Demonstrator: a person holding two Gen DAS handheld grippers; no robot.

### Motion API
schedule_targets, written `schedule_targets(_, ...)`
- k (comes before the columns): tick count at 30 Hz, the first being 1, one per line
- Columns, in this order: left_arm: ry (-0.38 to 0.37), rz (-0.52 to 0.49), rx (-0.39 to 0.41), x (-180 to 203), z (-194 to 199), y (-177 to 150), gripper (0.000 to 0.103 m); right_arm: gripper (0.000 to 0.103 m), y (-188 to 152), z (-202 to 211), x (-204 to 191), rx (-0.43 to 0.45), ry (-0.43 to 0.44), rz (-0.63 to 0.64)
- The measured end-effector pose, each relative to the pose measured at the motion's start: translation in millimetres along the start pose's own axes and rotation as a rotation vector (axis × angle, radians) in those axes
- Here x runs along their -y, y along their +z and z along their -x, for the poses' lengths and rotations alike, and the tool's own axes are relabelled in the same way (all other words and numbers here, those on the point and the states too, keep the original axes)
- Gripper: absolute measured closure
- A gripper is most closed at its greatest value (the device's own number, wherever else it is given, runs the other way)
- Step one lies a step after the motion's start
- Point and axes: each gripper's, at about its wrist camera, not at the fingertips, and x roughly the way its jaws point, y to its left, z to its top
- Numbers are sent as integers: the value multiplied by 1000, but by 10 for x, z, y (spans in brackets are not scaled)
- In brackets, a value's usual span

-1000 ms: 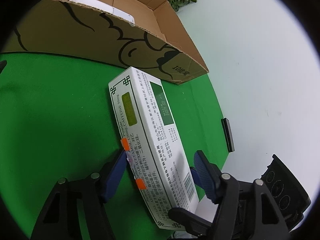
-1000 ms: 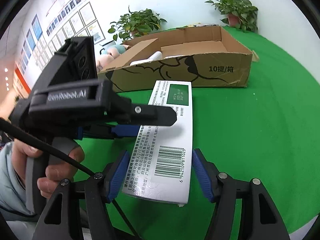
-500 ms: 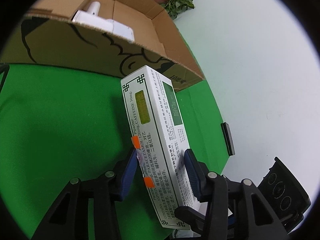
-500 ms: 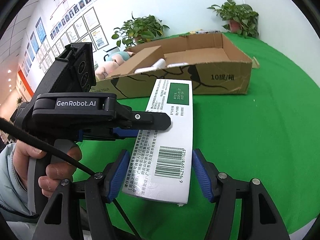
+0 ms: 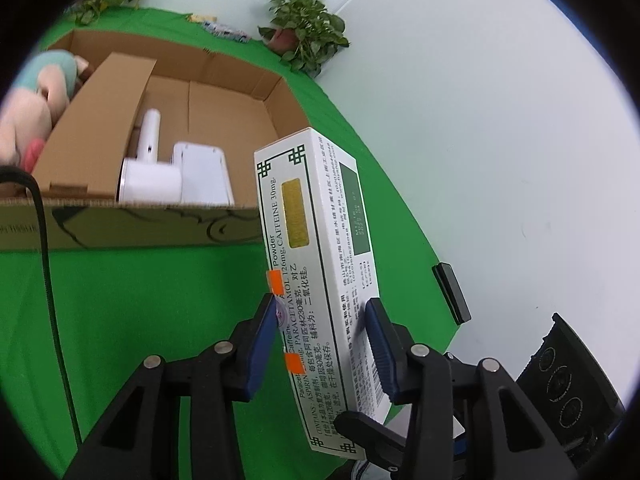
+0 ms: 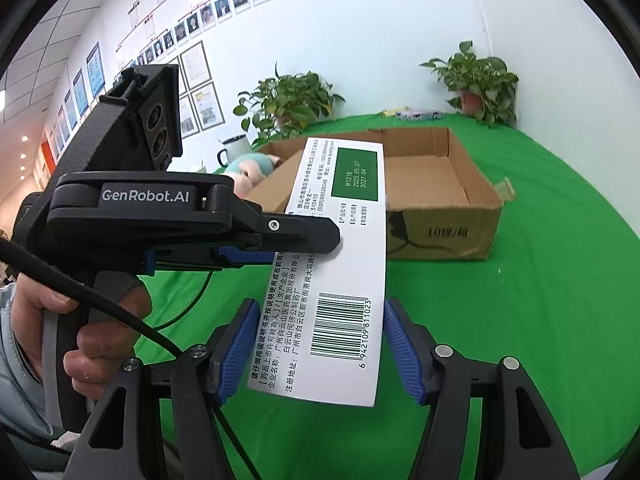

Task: Organize objects
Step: 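Lift the medicine box with the right gripper and carry it over the box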

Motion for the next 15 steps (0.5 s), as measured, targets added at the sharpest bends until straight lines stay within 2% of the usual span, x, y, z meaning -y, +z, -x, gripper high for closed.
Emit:
schedule_targets(1, 5, -11, 6, -50, 57, 133, 60, 43, 34, 10, 0, 7, -3, 0)
schedule_targets(5, 13, -71, 47, 86, 161, 314, 61, 43, 210, 48, 0, 44, -19, 10)
schedule_targets(10, 19, -130, 77, 256, 87, 715, 61, 43, 478, 95, 4, 100, -39, 17)
schedule_targets(15, 45, -181, 107, 359, 113, 948, 62, 43, 716, 87, -2, 142, -48, 19)
